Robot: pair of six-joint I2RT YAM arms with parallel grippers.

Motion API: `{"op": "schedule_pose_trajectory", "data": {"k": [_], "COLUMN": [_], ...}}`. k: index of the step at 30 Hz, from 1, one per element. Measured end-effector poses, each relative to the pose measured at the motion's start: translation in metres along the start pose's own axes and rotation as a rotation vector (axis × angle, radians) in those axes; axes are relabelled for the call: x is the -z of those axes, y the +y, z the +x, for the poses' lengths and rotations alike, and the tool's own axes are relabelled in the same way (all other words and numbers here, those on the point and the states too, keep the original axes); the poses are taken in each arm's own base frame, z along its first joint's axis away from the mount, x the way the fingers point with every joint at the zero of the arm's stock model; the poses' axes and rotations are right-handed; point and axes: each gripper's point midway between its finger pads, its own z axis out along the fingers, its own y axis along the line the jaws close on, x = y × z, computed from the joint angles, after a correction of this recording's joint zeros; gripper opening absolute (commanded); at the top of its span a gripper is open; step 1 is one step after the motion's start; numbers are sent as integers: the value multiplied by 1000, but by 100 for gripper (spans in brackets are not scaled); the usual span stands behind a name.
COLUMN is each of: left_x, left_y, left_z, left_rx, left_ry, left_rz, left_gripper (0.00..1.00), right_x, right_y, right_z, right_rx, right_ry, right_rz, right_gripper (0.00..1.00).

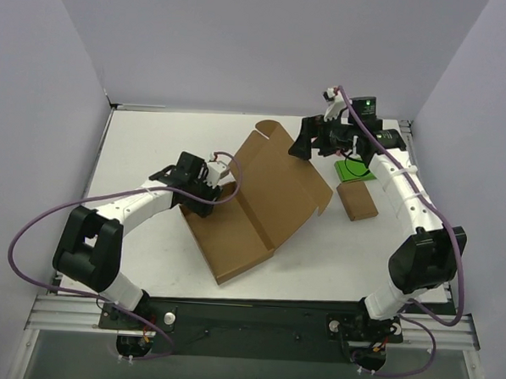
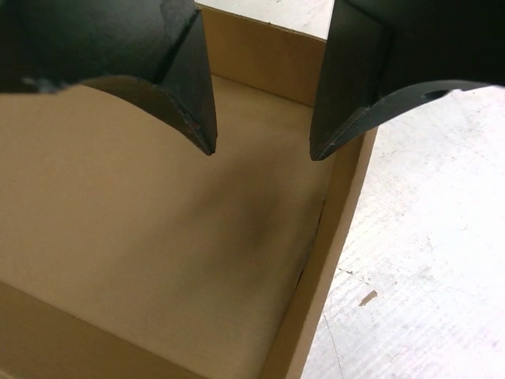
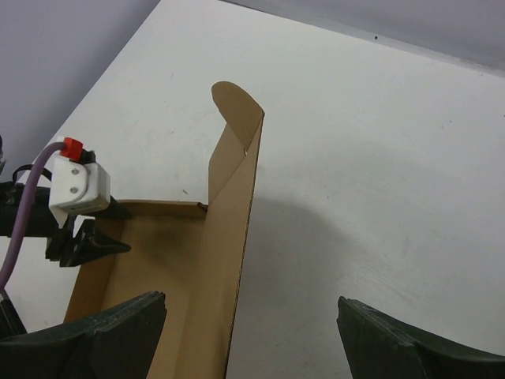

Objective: Fold the paper box

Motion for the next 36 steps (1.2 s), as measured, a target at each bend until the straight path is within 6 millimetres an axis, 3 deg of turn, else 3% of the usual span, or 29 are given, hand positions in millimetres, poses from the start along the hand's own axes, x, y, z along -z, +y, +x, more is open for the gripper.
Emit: {"op": "schedule_pose_trajectory", "data": {"k": [5, 9, 13, 18, 22, 32, 34, 35, 36], "left_x": [-7, -9, -13, -22, -27, -31, -31, -31, -31], "left_y": [0, -2, -6, -15, -22, -30, -30, -30, -29], "left_z": [6, 6, 4, 6, 8, 5, 4, 4, 3], "left_rx": [-9, -19, -31, -53, -65, -68, -63, -62, -62], "left_ry": [28, 29, 33, 58, 71, 74, 75, 74, 74], "left_rz": [7, 17, 30, 50, 71, 106, 106, 104, 100], "left_gripper": [39, 26, 17, 6, 0, 2, 15, 30, 36], "right_x": [-8, -22, -33, -40, -44, -51, -53, -53, -54], "right_y": [8, 15, 28, 61, 80, 104, 105, 105, 104], "right_z": [6, 13, 24, 27, 27, 21, 20, 20, 19], "right_rx": [-2, -13, -13, 32, 53, -19, -24, -22, -21], "right_ry": [22, 67, 119, 144, 148, 122, 115, 114, 112], "right_rz": [-23, -44, -67, -105, -126, -158, -153, -148, -141], "right_gripper": [86, 64, 34, 15, 9, 5, 5, 5, 5]}}
